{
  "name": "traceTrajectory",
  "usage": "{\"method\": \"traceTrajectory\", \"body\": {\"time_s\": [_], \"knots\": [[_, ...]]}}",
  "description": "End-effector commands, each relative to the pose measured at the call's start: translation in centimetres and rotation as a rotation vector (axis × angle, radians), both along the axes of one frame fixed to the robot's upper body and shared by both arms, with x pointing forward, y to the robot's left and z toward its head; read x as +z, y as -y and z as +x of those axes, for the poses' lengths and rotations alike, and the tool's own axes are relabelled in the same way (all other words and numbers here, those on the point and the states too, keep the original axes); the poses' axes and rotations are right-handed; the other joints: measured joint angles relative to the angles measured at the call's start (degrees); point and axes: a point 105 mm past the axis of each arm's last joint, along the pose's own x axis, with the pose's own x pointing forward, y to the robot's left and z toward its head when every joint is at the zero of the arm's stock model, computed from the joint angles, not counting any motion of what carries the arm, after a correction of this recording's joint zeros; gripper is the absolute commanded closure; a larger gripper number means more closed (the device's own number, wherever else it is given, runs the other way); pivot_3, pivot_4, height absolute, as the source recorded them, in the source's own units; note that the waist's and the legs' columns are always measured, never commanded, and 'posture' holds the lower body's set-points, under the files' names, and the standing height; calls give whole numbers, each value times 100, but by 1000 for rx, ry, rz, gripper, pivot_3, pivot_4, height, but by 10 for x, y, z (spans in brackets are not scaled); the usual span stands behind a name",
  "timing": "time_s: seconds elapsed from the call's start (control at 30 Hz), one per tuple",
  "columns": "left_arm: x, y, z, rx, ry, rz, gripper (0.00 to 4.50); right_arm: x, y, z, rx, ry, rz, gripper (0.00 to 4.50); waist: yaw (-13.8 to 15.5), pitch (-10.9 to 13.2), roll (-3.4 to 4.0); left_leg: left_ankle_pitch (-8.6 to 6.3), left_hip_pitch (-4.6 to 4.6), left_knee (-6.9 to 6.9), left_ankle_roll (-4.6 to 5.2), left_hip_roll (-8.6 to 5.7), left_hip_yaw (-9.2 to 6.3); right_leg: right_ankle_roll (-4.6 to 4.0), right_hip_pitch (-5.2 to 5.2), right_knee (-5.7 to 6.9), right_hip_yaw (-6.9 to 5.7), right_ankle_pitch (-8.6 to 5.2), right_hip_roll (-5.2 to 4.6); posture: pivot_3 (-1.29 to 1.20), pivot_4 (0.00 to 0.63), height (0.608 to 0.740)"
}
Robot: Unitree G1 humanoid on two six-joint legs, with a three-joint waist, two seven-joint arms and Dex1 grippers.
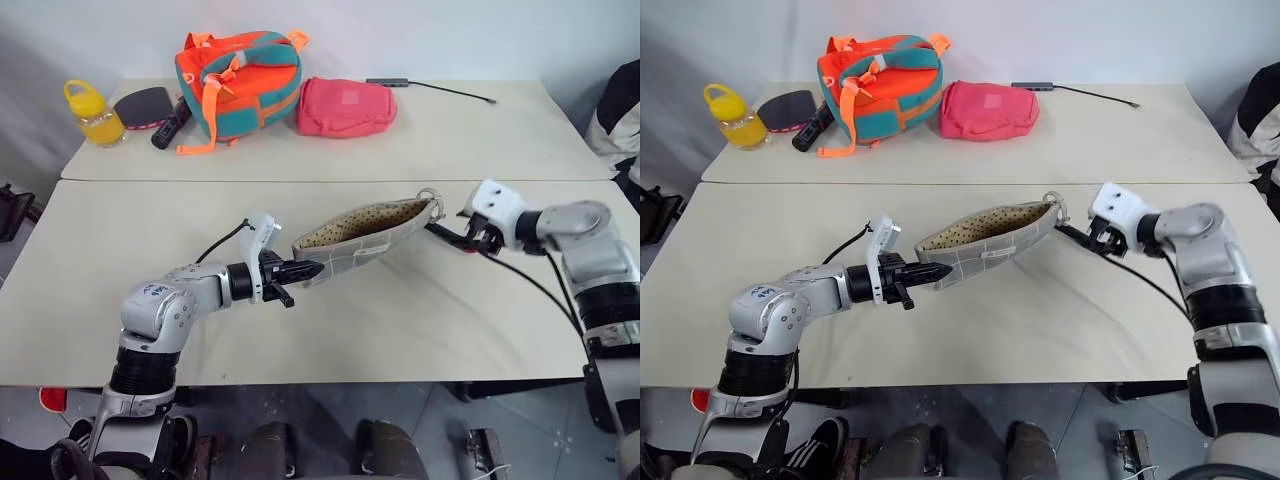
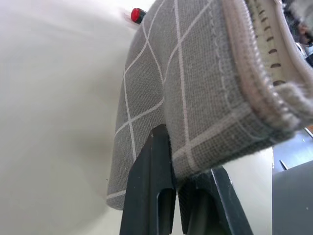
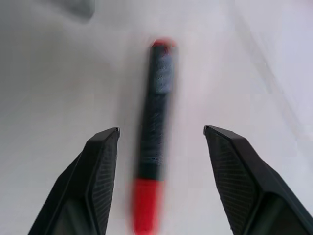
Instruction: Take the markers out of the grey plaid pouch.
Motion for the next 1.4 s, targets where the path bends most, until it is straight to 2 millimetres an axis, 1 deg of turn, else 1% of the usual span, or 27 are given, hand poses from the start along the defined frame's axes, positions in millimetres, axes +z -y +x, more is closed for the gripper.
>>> {"method": "traceTrajectory", "body": {"time_s": [0.03,0.07,0.1,0.13,0.2,0.27,0.3,0.33,0.4,0.5,0.53,0.6,0.63,0.7,0.73,0.8,0.87,0.93,1.03,1.1,1.2,1.3,1.4], "knots": [[9,7,-3,-31,37,-20,4500,60,-3,-6,45,144,-4,1969,1,1,1,0,0,-1,0,1,-2,0,0,0,-2,0,1,0,150,740],[9,8,-3,-32,37,-20,4500,68,-7,-6,58,166,-6,2177,1,0,1,0,0,-2,-1,2,-3,0,0,0,-3,0,1,0,150,740],[9,9,-3,-34,36,-21,4500,74,-12,-6,76,186,-2,2522,1,0,1,-1,0,-2,-2,2,-4,0,0,0,-4,0,2,0,150,740],[8,10,-3,-37,35,-22,4500,79,-22,-8,117,205,16,2879,2,1,1,-1,1,-2,-2,2,-4,0,0,0,-4,0,2,0,150,740],[8,11,-3,-41,34,-21,4500,89,-54,-19,249,207,123,3562,3,1,1,-1,0,-3,-2,2,-5,0,0,0,-5,0,2,0,150,740],[7,12,-3,-44,27,-27,4500,89,-82,-37,389,163,191,4307,-1,1,1,-1,1,-3,-2,2,-2,0,0,2,-2,0,3,0,150,740],[7,13,-3,-46,26,-28,4500,88,-93,-47,456,144,196,4448,6,1,1,-1,0,-3,-2,2,-3,0,-1,6,-3,0,3,0,150,740],[7,14,-4,-51,20,-27,4500,85,-106,-58,527,118,206,4448,15,1,1,-1,0,-3,-2,3,-7,0,-2,8,-6,0,3,0,150,740],[4,16,-8,-81,8,0,4500,74,-124,-76,625,64,195,4448,43,1,1,-1,-1,-3,-2,1,-11,0,-1,8,-8,0,2,0,150,740],[1,16,-11,-107,-6,14,4500,47,-144,-91,703,-23,150,4448,64,0,-1,-2,-2,1,0,-3,-16,2,1,6,-8,1,-1,0,150,740],[1,17,-11,-117,-7,20,4500,37,-148,-91,708,-28,114,4448,65,0,-1,-2,-2,2,0,-3,-15,2,3,6,-7,1,-1,0,150,740],[0,18,-12,-130,-4,39,4500,20,-148,-85,699,-16,15,4448,56,0,-1,-2,-2,5,0,-2,-12,2,4,5,-5,1,0,0,150,740],[0,18,-12,-133,-5,41,4500,15,-147,-81,689,-9,-19,4448,46,0,-1,-2,-2,8,0,-3,-11,1,3,7,-4,1,0,0,150,740],[3,19,-16,-167,-30,18,4500,2,-139,-69,659,16,-152,4448,19,0,-1,0,-2,8,2,-3,-5,1,1,7,1,1,-1,0,150,740],[5,20,-20,-194,-47,4,4500,-2,-137,-66,662,22,-199,4448,12,0,-1,0,-2,8,2,-3,-4,1,1,7,2,1,0,0,150,740],[8,19,-25,-230,-68,-7,4500,-5,-136,-66,675,9,-219,4448,3,0,-1,0,-1,6,1,-1,-5,1,-1,8,1,1,1,0,150,740],[7,12,-34,-283,-95,15,4500,-7,-139,-72,716,-21,-222,4448,5,0,-1,0,0,3,0,1,-8,1,-1,9,-2,1,3,0,150,740],[6,7,-39,-311,-107,42,4500,-7,-140,-76,731,-58,-202,4448,-16,0,-1,0,1,0,-2,2,-10,1,-2,9,-3,1,6,0,150,740],[5,-2,-36,-321,-105,75,4500,-8,-139,-81,748,-84,-237,4448,-2,0,-1,0,2,-2,-3,2,-10,1,-2,8,-3,0,7,0,150,740],[9,-4,-28,-312,-110,59,4500,-8,-141,-85,772,-92,-260,4448,14,0,-1,0,1,1,-3,2,-9,0,-1,6,-1,0,6,0,150,740],[2,-5,-17,-296,-109,66,4500,-14,-145,-84,761,-122,-258,4448,27,0,-1,0,0,8,-2,-1,-10,0,1,7,-1,0,4,0,150,740],[-5,-1,-14,-298,-105,74,4500,-19,-146,-76,736,-108,-282,3846,12,0,-1,0,1,8,-2,-1,-7,0,1,9,1,0,5,0,150,740],[-5,2,-12,-298,-93,73,4500,-21,-150,-74,740,-76,-289,2880,12,0,-1,0,0,8,-2,0,-7,0,-2,12,-1,0,5,0,150,740]]}}
